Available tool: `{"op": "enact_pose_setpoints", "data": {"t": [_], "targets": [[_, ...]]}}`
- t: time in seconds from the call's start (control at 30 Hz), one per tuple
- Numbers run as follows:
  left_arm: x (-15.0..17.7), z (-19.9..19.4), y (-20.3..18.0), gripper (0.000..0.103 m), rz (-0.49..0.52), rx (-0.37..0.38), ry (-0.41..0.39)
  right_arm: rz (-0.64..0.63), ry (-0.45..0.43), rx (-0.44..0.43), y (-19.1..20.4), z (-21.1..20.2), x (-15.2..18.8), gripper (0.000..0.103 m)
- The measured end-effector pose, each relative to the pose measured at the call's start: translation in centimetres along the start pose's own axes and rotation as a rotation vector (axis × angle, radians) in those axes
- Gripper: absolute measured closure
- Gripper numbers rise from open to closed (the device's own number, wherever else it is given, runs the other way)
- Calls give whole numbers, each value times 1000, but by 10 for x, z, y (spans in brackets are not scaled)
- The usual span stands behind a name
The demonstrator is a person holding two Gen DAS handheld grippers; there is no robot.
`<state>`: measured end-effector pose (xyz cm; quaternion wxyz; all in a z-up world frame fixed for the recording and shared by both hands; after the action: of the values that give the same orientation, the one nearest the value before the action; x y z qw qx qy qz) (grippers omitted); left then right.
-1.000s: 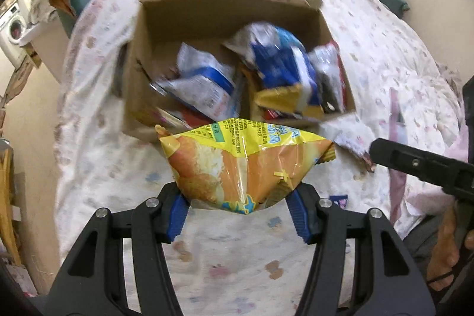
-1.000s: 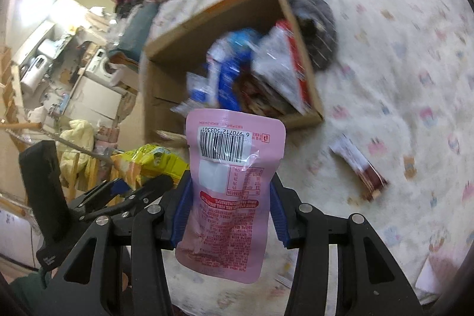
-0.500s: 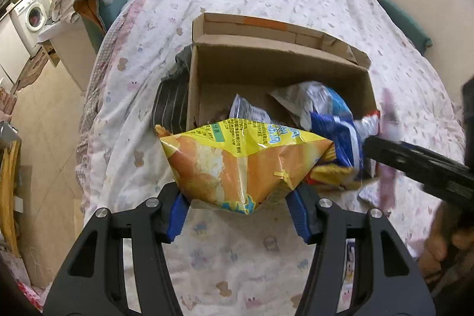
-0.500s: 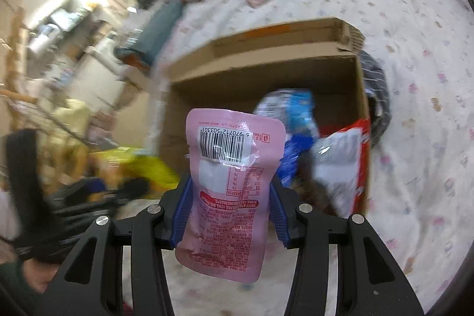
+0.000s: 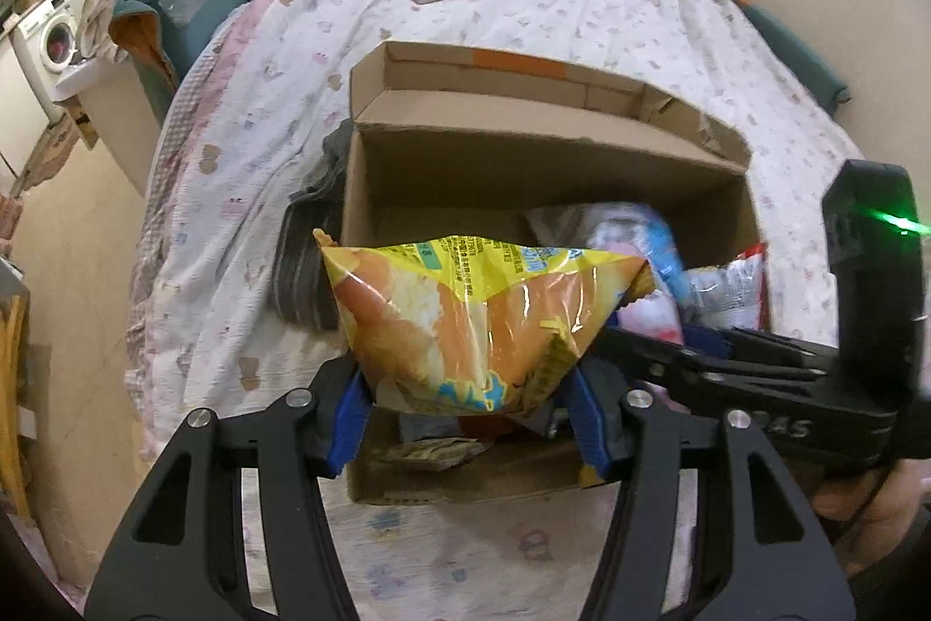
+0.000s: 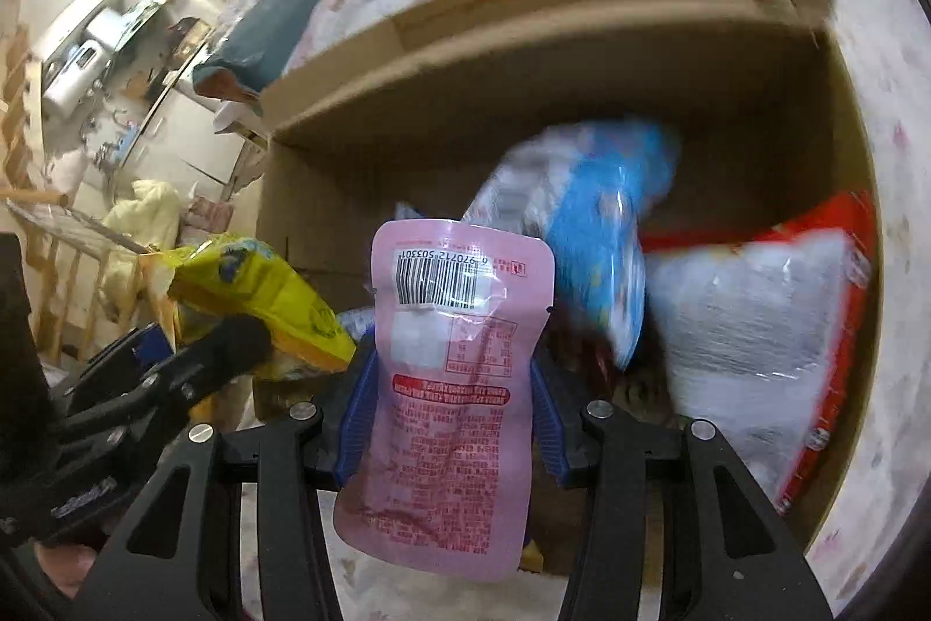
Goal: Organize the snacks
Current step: 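Carry both held snacks over the box and open both tools inside, then withdraw both tools toward the blue candy bar and chocolate bar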
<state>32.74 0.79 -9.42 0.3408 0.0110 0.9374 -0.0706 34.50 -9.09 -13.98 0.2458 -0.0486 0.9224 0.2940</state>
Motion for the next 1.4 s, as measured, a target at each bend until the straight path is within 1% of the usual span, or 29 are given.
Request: {"op": "enact_pose_setpoints", "data": {"t": [0.07, 0.13, 0.17, 0.2, 0.3, 0.37, 0.4, 0.43, 0.47, 0.5, 0.53, 0.63, 0.77, 0.97, 1.13, 1.3, 1.4], "targets": [[-1, 0, -6, 48, 9, 23, 2, -33, -28, 25, 4, -2, -7, 53], [0, 3, -9, 48, 22, 17, 13, -23, -55, 22, 4, -4, -14, 53], [1, 6, -8, 48, 19, 10, 20, -11, -63, 16, 3, -4, -17, 53], [2, 8, -7, 48, 13, 7, 26, 5, -72, 5, 2, -4, -20, 50], [7, 14, -4, 46, -1, 10, 56, 39, -101, -19, -3, -7, -28, 49], [11, 16, -5, 46, -16, 31, 73, 67, -124, -50, -3, -9, -35, 48], [13, 16, -5, 45, -14, 34, 76, 80, -138, -66, -3, -11, -40, 43], [14, 16, -5, 42, -4, 28, 78, 91, -151, -84, -2, -13, -44, 32], [15, 15, -5, 38, 6, 23, 78, 102, -153, -108, 1, -13, -46, 26], [15, 14, -6, 30, 9, 22, 75, 106, -148, -124, 2, -13, -47, 14], [14, 12, -6, 25, 6, 26, 67, 108, -148, -134, 4, -15, -48, 11], [12, 7, -7, 23, -14, 54, 52, 88, -171, -124, 5, -25, -51, 11], [10, 5, -9, 23, -21, 55, 48, 96, -178, -120, 2, -31, -52, 11], [10, 5, -7, 23, -32, 43, 43, 89, -172, -96, -7, -36, -51, 11], [11, 4, -9, 23, -46, 43, 44, 110, -167, -77, -15, -44, -43, 11], [11, -2, -15, 23, -16, 27, 13, 118, -179, -61, -20, -55, -37, 11], [12, -6, -16, 23, -5, 0, 0, 114, -187, -44, -24, -64, -33, 11]]}}
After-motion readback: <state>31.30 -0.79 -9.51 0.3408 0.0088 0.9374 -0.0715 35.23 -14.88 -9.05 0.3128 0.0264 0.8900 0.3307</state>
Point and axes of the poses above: each gripper's, at about its wrist camera, not at the fingertips, and z roughly the way its jaws point, y to its left, x to its underside, the point moved 9 cm from there along z, roughly the way its jaws point, and after that the axes turned 8 degrees about -y, right-handed, at the moved point
